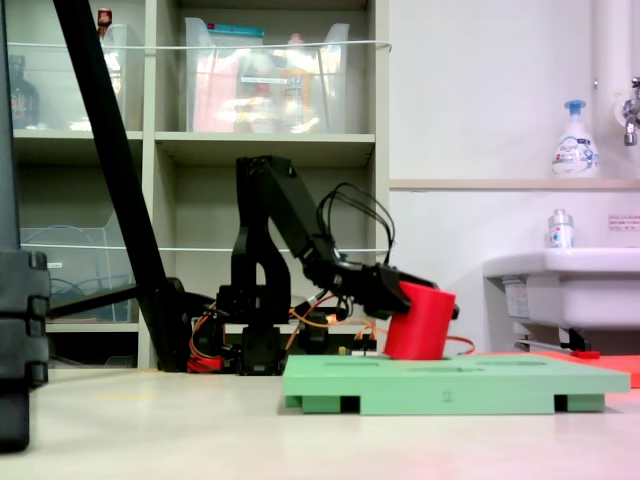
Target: Put the cylinder block into the corresponding hole
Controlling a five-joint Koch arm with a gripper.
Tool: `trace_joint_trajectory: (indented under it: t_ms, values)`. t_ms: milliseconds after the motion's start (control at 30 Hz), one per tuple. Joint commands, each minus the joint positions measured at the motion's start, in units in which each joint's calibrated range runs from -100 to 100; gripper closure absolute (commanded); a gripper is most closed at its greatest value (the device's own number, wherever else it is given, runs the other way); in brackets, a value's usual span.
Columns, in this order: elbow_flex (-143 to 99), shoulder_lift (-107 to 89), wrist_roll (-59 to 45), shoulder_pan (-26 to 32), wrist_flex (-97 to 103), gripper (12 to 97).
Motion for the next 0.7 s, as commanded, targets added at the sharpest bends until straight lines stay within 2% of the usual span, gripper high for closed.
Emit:
trace_joint_trajectory:
  t_ms: [0, 333, 400, 533, 667]
  values:
    - [2.91, 2.08, -0.20, 0.49, 6.52, 70.3]
    - [6.20, 9.49, -0.24, 0.63, 7.19, 69.8]
    - [5.90, 9.77, -0.24, 0.73, 7.10, 65.8]
    - [4.20, 10.46, -0.24, 0.88, 6.33, 50.5]
    - [-0.48, 8.23, -0.05, 0.73, 6.61, 47.7]
